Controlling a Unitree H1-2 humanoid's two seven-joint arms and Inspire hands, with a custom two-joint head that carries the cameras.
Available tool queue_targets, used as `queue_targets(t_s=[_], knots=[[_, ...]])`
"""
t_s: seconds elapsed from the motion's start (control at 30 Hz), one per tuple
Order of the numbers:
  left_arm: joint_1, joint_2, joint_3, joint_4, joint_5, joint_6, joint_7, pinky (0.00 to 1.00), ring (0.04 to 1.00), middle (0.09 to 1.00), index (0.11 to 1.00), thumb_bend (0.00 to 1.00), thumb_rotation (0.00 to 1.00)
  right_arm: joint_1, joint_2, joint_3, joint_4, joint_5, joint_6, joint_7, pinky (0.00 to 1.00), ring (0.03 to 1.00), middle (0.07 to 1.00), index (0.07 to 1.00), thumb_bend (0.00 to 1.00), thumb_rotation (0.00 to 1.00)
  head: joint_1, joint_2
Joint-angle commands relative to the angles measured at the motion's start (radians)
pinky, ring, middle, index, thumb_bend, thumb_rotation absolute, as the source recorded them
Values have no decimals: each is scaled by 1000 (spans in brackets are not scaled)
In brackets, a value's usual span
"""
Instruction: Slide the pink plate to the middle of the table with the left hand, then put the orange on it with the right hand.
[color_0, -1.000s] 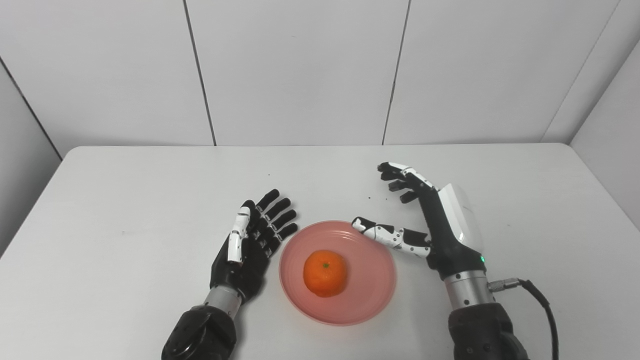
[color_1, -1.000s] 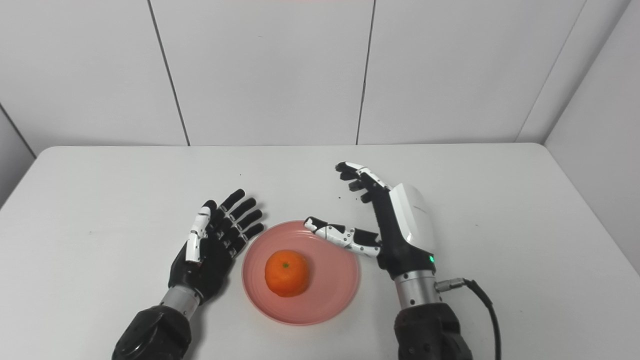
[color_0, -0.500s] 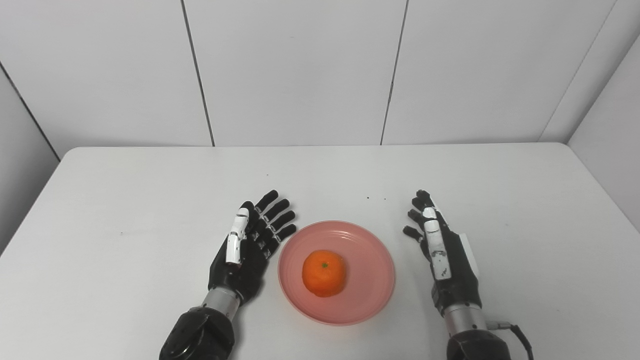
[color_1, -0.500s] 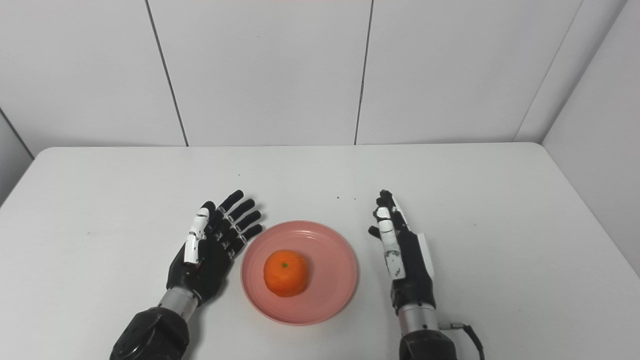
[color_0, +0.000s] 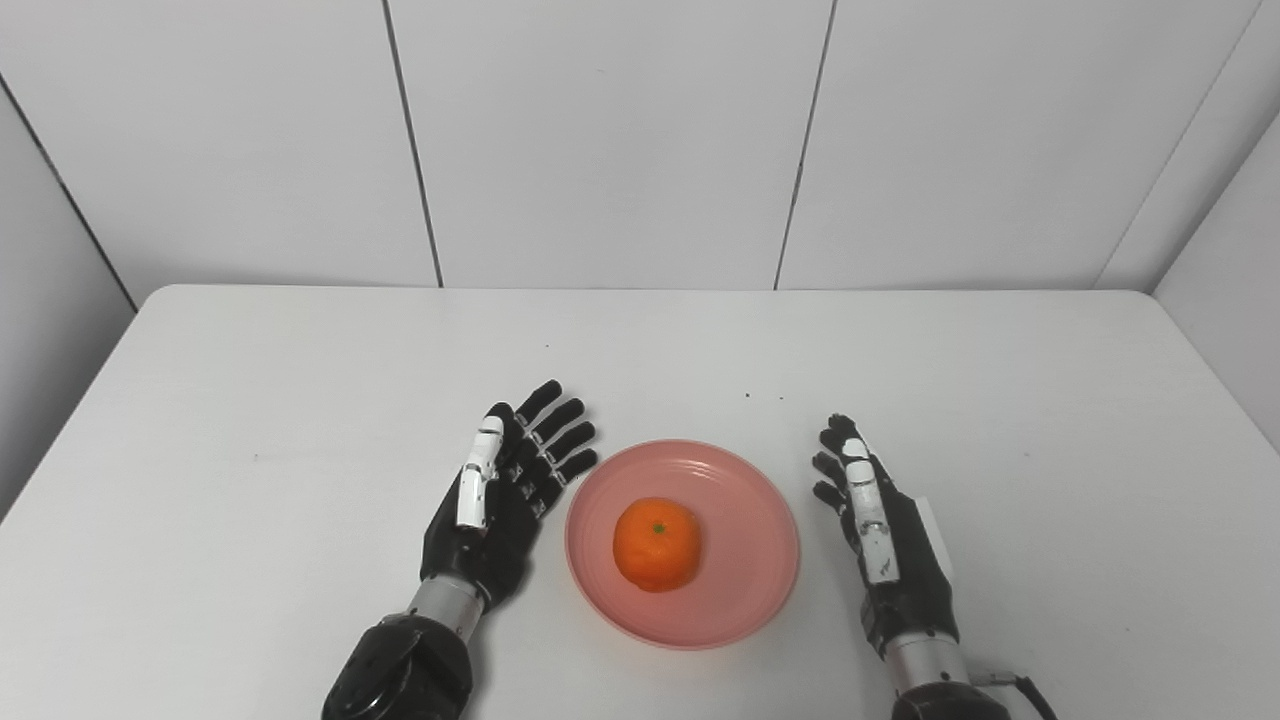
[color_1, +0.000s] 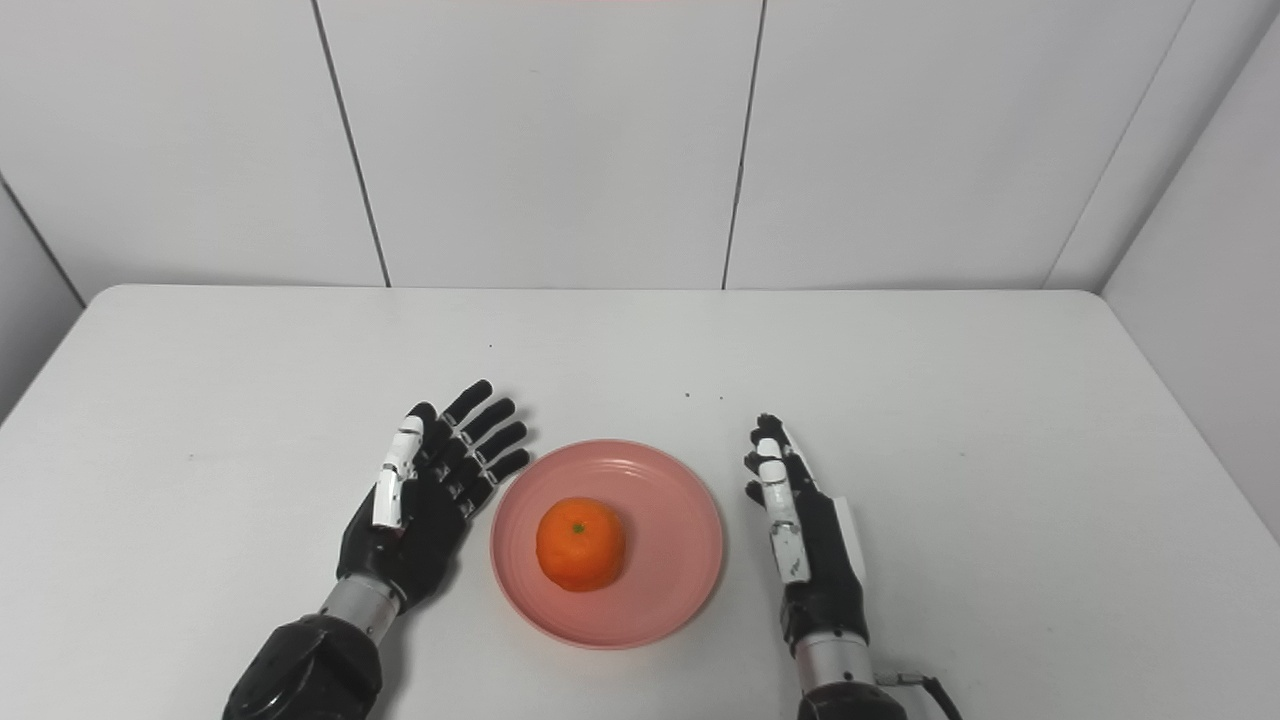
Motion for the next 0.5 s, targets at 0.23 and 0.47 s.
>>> queue_targets(t_s=[0.23, 0.47], knots=[[14, -9, 1, 1, 18, 21, 22, 834, 841, 849, 841, 348, 1000, -11, -9, 14, -19, 7, -43, -14, 903, 909, 920, 914, 260, 1000, -1, -1], [14, -12, 1, 1, 24, 17, 26, 833, 841, 849, 843, 347, 1000, -10, -8, 13, -9, 12, -35, -19, 903, 911, 924, 918, 253, 1000, 2, -3]])
